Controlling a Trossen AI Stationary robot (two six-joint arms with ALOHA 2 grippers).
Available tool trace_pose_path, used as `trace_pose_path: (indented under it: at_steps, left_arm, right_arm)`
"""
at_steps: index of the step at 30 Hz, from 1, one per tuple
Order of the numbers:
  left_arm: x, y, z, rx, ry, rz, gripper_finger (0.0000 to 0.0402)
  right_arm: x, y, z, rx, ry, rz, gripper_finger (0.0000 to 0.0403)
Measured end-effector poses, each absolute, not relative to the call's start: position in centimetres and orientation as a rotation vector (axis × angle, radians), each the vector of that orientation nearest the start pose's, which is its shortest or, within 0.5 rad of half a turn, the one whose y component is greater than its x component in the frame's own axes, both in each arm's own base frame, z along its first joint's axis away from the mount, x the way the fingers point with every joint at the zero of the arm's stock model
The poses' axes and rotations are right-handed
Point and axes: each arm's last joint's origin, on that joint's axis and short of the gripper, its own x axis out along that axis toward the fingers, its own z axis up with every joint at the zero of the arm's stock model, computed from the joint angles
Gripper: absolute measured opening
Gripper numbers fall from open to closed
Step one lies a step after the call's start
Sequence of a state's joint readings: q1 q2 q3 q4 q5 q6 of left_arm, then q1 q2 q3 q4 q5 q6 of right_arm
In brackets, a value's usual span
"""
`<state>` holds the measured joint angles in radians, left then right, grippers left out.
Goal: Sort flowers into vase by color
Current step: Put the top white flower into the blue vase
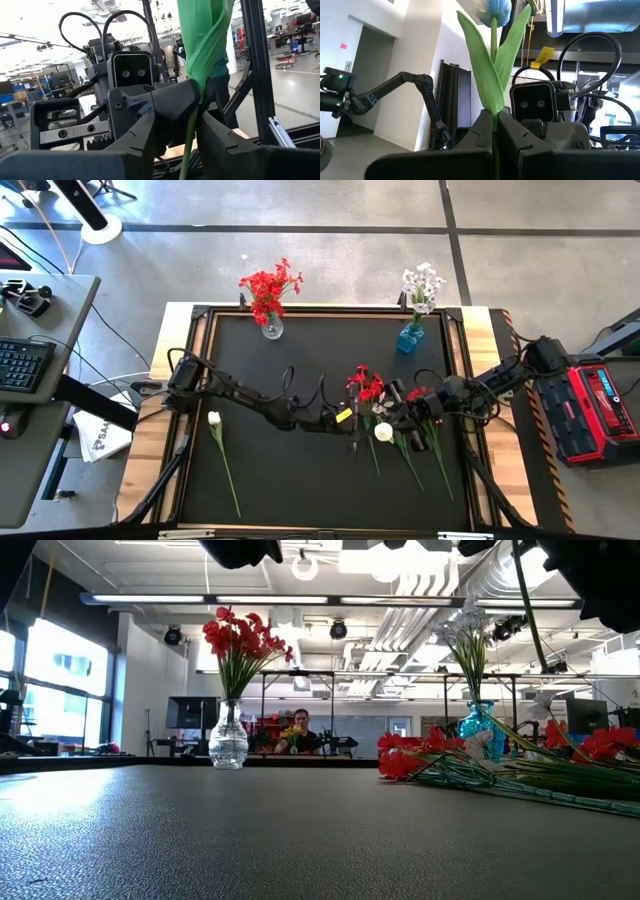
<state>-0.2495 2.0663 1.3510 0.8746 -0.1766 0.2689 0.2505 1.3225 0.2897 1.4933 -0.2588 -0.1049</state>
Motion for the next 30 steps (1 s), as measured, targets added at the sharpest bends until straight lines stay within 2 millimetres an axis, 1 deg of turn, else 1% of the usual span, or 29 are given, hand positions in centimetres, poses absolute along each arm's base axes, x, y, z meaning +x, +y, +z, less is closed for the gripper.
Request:
trace_pose_path:
  at_steps: [3,12,16,23,30]
  left_arm:
    - [45.18,-11.00,23.52,0.226,-0.156,-0.038,0.0104]
    - [45.22,-10.94,23.42,0.176,-0.148,-0.040,0.0157]
    - [45.27,-10.87,23.22,0.179,-0.130,-0.034,0.0170]
    - [45.31,-10.79,22.91,0.187,-0.097,-0.004,0.0169]
    - [45.30,-10.80,22.88,0.207,-0.094,-0.003,0.0148]
  right_arm:
    - [20.93,6.09,22.23,-0.086,-0.488,0.473,0.0000]
    - [20.94,6.03,22.29,-0.090,-0.494,0.452,0.0001]
    - [20.93,6.03,22.31,-0.103,-0.499,0.447,0.0001]
    - [20.96,5.97,22.31,-0.097,-0.497,0.426,0.0000]
    - [20.94,5.97,22.34,-0.097,-0.501,0.426,0.0000]
